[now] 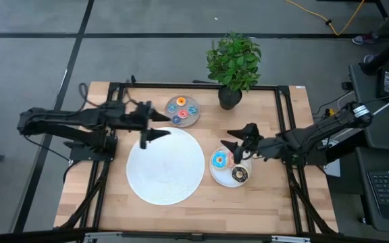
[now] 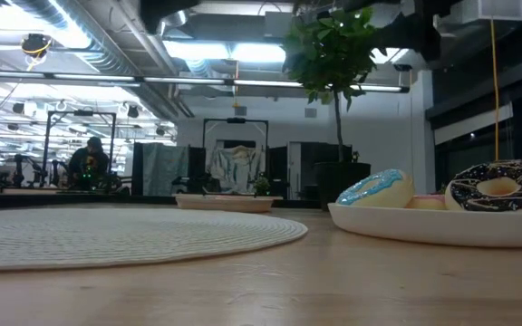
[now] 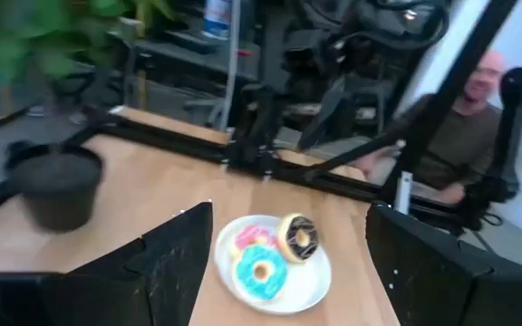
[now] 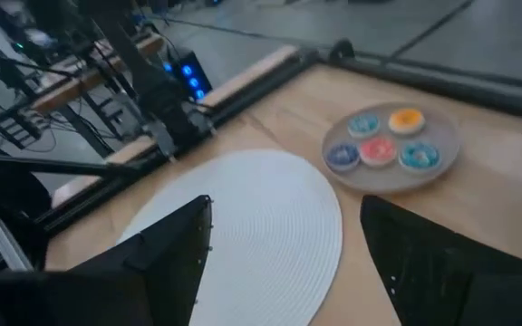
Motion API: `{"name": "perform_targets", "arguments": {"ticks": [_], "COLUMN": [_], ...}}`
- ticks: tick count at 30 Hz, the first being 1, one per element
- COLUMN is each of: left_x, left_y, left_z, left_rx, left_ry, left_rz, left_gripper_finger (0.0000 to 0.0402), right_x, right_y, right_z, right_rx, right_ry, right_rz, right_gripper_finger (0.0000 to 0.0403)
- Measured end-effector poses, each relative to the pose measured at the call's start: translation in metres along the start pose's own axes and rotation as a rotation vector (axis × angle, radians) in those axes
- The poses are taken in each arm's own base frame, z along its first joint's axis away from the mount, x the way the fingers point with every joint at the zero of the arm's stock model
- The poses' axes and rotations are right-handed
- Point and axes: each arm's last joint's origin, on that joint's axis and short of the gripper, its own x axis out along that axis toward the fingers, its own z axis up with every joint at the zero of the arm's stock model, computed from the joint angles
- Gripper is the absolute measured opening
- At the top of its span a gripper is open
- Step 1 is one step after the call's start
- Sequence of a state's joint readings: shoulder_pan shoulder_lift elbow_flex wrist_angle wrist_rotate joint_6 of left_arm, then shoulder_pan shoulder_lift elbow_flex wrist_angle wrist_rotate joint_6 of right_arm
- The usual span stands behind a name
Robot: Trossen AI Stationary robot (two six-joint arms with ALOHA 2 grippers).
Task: Pick & Place donuts
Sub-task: Return to Home Position
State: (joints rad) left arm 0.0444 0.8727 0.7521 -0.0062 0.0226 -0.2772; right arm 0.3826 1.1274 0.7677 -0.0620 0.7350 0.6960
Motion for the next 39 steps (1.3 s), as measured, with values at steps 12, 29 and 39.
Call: {"name": "perform_targets", "arguments": {"ticks": [12,29,39], "left_x": [-0.067,-0.107,-0.114], "left_y": [0.005,0.005,0.01], "left_z": [-0.033,-0.054,-0.069], "left_rx": [-0.038,0.135,0.14], "left_ry": [-0.085,-0.087,-0.164], "left_rz": [0.019,-0.194,-0.202], "left_gripper_finger": [0.028,0.0282,0.0282], "right_x": [-0.022,-0.053,-0.06], "right_y": [-0.017,-0.066,-0.103], "right_z": [0.03,0.031,0.0], "right_rx": [-0.021,-0.045,-0.036], "right_ry": [-0.067,-0.078,-0.14], "right_rz": [0.032,0.188,0.298], "right_gripper_finger": [0.0283,0.0283,0.0283]}}
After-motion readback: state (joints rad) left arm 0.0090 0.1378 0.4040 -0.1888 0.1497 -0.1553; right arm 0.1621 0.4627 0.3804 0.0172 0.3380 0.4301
